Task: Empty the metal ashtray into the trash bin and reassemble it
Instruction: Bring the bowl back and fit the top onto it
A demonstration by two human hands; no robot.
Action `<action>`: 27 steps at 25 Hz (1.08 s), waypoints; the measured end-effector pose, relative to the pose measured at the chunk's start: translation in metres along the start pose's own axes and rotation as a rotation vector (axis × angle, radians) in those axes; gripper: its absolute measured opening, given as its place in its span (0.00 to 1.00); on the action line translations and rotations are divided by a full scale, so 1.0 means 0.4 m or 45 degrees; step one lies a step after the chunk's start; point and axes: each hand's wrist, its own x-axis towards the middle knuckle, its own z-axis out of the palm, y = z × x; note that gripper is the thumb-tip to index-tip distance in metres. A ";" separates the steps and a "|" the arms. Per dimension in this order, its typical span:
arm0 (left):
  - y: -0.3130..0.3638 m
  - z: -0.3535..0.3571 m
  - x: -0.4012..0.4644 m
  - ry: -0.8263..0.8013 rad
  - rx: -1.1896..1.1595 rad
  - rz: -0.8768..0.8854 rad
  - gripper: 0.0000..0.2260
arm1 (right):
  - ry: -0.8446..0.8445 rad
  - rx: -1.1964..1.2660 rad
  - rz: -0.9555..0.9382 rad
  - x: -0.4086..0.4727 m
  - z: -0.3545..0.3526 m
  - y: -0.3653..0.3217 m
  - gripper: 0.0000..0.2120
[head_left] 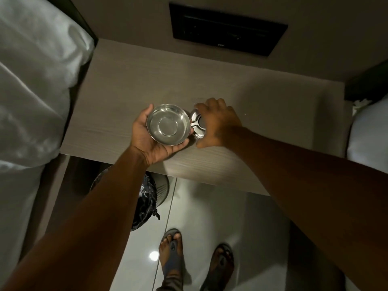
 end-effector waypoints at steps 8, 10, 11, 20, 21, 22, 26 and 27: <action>-0.070 0.082 0.066 -0.103 -0.237 0.022 0.34 | 0.195 0.364 0.052 -0.096 -0.181 0.050 0.54; -0.109 0.144 0.099 -0.172 -0.265 -0.026 0.32 | 0.124 0.260 -0.099 -0.110 -0.195 0.036 0.55; -0.123 0.168 0.114 -0.194 -0.280 -0.027 0.30 | 0.106 0.208 -0.152 -0.113 -0.187 0.028 0.54; -0.176 0.212 0.149 -0.270 -0.424 -0.059 0.26 | 0.117 0.233 -0.155 -0.113 -0.145 0.068 0.49; -0.177 0.213 0.150 -0.254 -0.427 -0.051 0.26 | 0.120 0.265 -0.136 -0.113 -0.139 0.067 0.49; -0.178 0.211 0.151 -0.243 -0.421 -0.046 0.27 | 0.118 0.295 -0.107 -0.113 -0.132 0.065 0.49; -0.184 0.194 0.157 -0.234 -0.451 -0.075 0.27 | 0.152 0.433 0.031 -0.109 -0.107 0.042 0.50; -0.188 0.190 0.159 -0.228 -0.474 -0.070 0.27 | 0.155 0.449 0.048 -0.105 -0.101 0.036 0.51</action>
